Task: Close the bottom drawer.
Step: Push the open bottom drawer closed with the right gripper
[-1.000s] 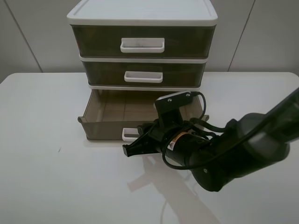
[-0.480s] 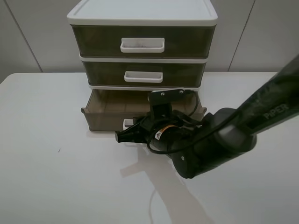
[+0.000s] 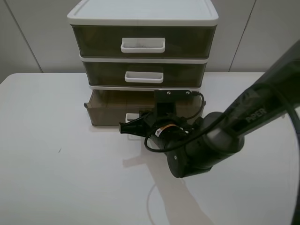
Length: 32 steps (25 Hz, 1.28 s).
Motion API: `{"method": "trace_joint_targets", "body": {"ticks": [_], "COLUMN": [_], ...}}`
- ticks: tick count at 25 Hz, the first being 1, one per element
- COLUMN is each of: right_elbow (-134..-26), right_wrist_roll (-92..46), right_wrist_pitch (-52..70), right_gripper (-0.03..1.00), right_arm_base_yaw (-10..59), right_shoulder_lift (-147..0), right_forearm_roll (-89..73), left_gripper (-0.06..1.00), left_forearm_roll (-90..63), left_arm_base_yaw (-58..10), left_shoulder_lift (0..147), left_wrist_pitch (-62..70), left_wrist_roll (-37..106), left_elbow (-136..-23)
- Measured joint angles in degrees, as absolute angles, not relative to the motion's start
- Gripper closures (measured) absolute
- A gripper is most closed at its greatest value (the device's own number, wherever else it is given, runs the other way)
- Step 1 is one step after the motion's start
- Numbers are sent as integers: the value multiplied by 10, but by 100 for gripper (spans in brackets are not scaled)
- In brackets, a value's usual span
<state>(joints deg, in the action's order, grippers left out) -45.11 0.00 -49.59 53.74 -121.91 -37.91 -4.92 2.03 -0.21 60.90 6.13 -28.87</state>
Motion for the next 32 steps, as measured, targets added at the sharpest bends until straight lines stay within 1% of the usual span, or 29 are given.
{"method": "trace_joint_targets", "body": {"ticks": [9, 18, 23, 28, 32], "right_elbow": [-495, -539, -549, -549, -550], "right_wrist_roll": [-47, -63, -95, -100, -100], "right_wrist_pitch": [-503, -515, -521, -526, -527], "right_gripper": [95, 95, 95, 95, 95], "right_arm_base_yaw": [537, 537, 527, 504, 502], "right_shoulder_lift": [-1245, -1276, -1283, -1284, -1285], "right_forearm_roll": [-397, -420, -423, -426, -426], "left_gripper": [23, 23, 23, 23, 23], "left_forearm_roll": [-49, -49, -49, -49, -49], "left_arm_base_yaw": [20, 20, 20, 20, 20], "left_shoulder_lift": [-2, -2, -2, -2, -2], "left_wrist_pitch": [609, 609, 609, 609, 609], "left_wrist_roll": [61, 61, 61, 61, 61], "left_elbow": [-289, -289, -289, -289, -289]}}
